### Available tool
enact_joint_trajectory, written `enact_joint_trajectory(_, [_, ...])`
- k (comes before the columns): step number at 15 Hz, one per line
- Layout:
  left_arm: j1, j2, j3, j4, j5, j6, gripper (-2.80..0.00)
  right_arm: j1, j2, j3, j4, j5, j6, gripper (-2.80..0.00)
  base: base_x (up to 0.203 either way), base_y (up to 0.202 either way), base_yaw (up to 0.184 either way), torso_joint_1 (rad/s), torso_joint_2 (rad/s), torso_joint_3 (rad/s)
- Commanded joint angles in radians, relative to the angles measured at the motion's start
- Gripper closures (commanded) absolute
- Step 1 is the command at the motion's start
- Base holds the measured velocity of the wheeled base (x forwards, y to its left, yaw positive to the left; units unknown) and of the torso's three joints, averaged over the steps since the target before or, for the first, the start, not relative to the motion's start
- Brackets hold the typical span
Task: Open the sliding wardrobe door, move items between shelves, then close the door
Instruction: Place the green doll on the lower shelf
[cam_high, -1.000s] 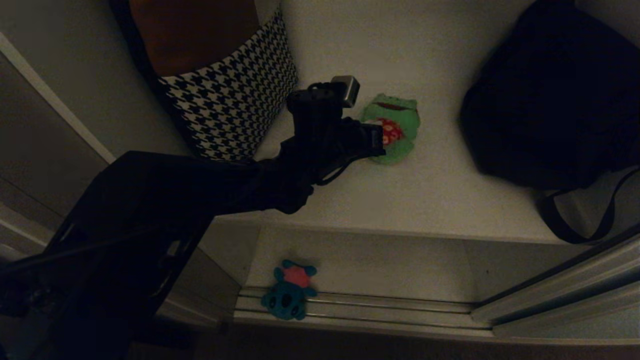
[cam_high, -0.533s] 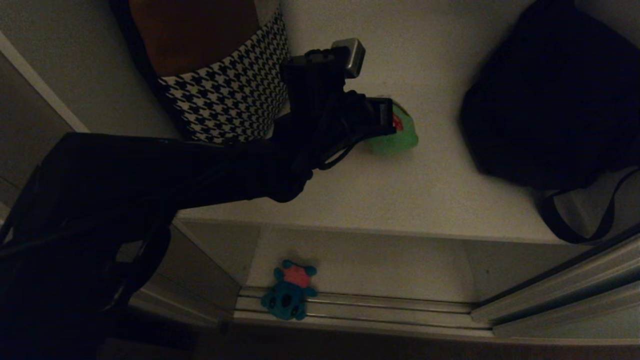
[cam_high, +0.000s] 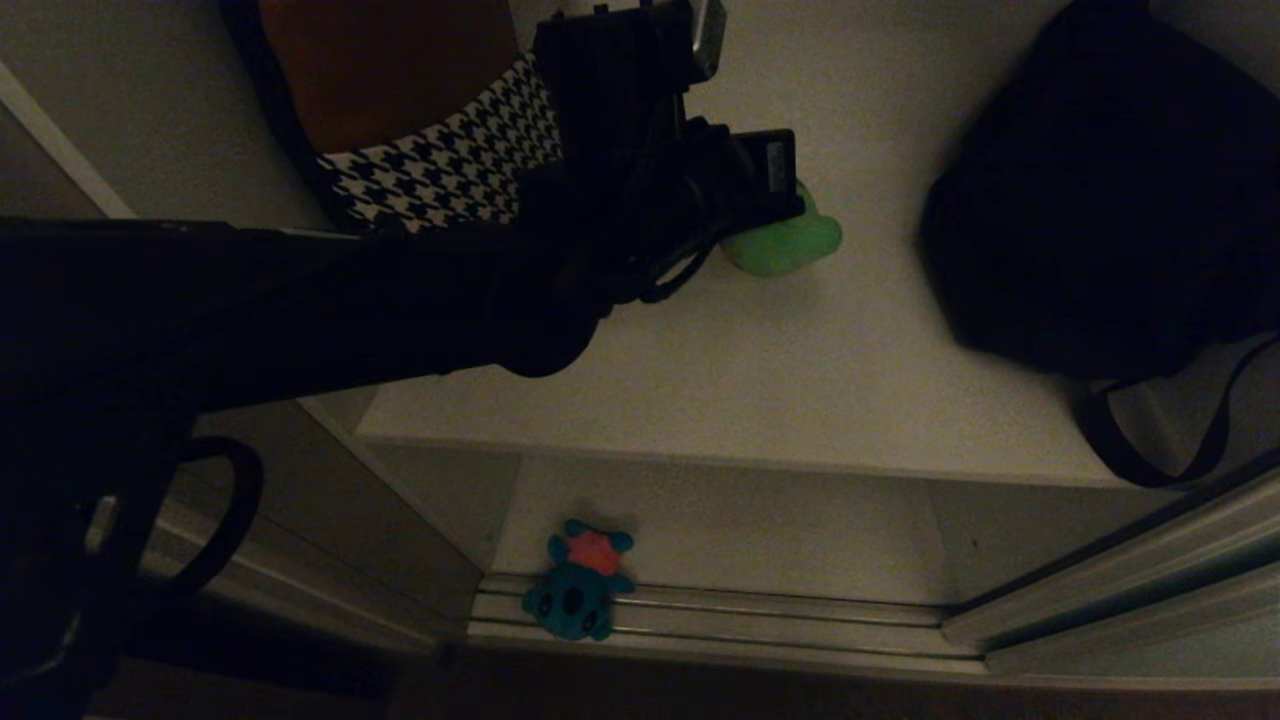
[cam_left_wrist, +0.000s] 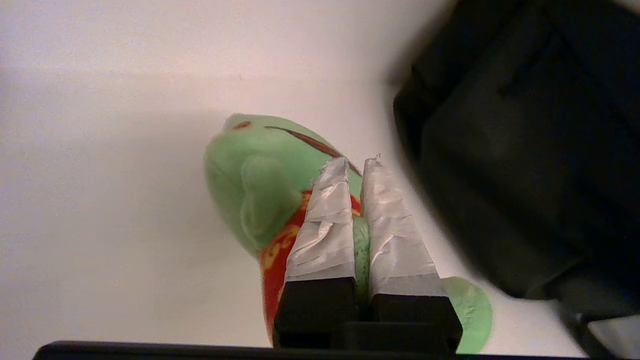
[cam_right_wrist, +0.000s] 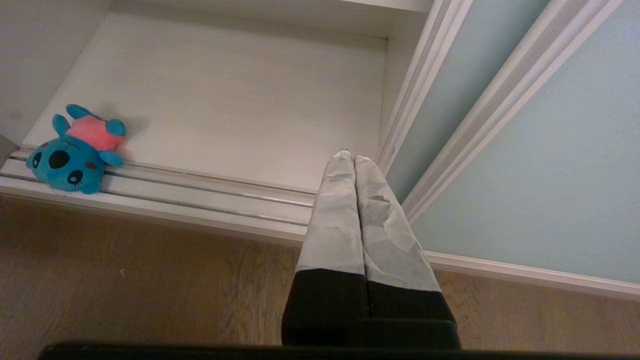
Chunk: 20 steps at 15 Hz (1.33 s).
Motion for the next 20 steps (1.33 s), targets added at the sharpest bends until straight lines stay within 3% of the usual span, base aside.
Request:
enact_joint_trajectory(1, [-0.016,-0.048,0.006,0.000,0.039,0.004,0.00,0.000,-0.001,0.000,0.000,0.000,0.000,0.00,0.000,0.000,0.000,0.000,0.00,0.000])
enact_joint_trajectory(6, [-0.015,-0.084,0.004,0.163,0.053,0.006,0.00,0.000,-0.001,0.000,0.000,0.000,-0.001,0.00,-0.012,0.000,0.000,0.002,0.00,0.000])
enact_joint_trajectory(17, [-0.008,-0.108,0.012,0.167,0.050,0.010,0.00,0.000,-0.001,0.001,0.000,0.000,-0.001,0.00,-0.191,0.000,0.000,0.002,0.00,0.003])
enact_joint_trajectory(20, [-0.008,-0.158,0.111,0.164,0.052,0.014,0.00,0.000,-0.001,-0.001,0.002,0.000,-0.001,0.00,-0.043,0.000,0.000,-0.001,0.00,0.001])
